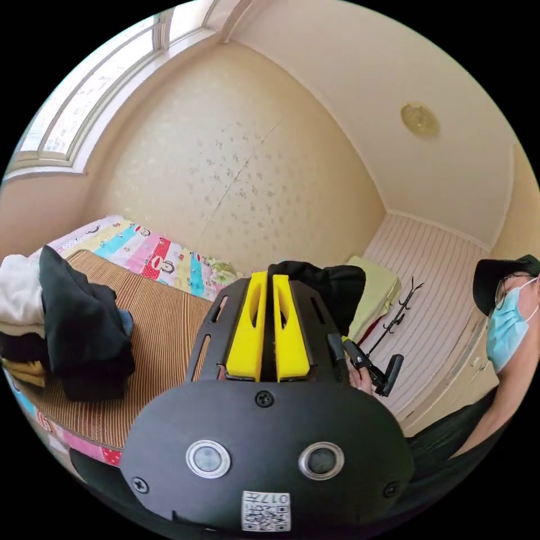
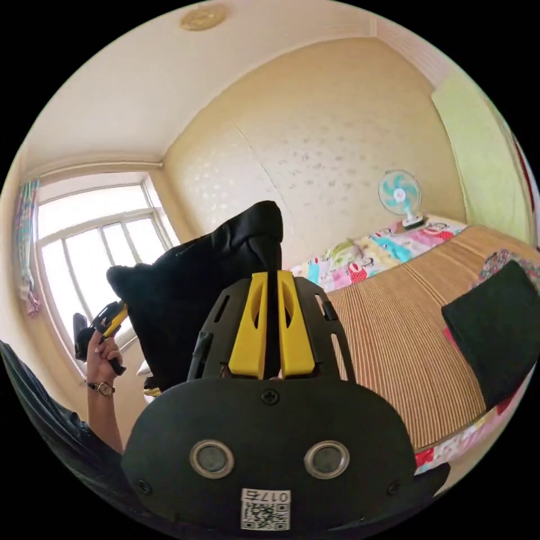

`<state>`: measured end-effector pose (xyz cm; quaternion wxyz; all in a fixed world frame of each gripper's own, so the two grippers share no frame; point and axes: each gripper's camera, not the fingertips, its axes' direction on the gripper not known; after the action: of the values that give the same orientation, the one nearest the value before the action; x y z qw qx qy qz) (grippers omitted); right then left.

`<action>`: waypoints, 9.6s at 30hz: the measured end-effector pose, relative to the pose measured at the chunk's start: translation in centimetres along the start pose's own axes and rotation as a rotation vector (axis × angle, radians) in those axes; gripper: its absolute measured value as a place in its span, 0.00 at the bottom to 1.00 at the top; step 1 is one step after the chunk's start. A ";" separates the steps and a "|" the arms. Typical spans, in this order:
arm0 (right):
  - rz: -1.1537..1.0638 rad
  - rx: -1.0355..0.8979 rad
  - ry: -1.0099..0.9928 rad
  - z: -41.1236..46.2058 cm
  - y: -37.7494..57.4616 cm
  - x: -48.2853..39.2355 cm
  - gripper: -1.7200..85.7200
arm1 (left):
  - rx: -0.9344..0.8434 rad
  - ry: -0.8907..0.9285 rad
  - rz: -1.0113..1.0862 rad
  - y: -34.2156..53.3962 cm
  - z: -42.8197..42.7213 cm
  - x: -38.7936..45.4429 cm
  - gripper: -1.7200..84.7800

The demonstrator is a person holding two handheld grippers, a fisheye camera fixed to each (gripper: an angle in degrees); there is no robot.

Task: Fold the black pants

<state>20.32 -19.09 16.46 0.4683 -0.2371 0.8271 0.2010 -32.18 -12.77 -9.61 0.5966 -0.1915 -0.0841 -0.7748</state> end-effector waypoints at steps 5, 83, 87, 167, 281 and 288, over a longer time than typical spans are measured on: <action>-0.173 0.295 -0.079 -9.1 -6.1 -8.6 0.06 | 0.281 0.201 0.129 -4.0 -7.5 3.8 0.01; 0.161 -0.905 0.479 6.4 14.8 19.0 0.15 | -0.870 -0.202 -0.165 27.9 7.2 -20.1 0.10; 0.236 -1.050 0.376 7.0 16.1 22.5 0.18 | -0.854 0.081 -0.025 28.5 12.4 -14.7 0.13; 0.073 -1.036 -0.336 22.5 22.4 2.2 0.13 | -0.846 0.040 -0.212 29.8 8.2 -23.2 0.14; -0.025 -0.962 -0.529 6.7 19.8 19.2 0.06 | -0.963 0.415 -0.246 27.2 14.0 -19.9 0.10; 0.140 -0.797 -0.399 7.1 15.5 23.6 0.20 | -0.690 0.249 -0.430 24.4 12.5 -26.0 0.23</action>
<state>5.56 -7.45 -5.81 0.4760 -0.2991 0.5928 0.5767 -0.78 8.29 -10.89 0.3279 -0.2630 0.2151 -0.8815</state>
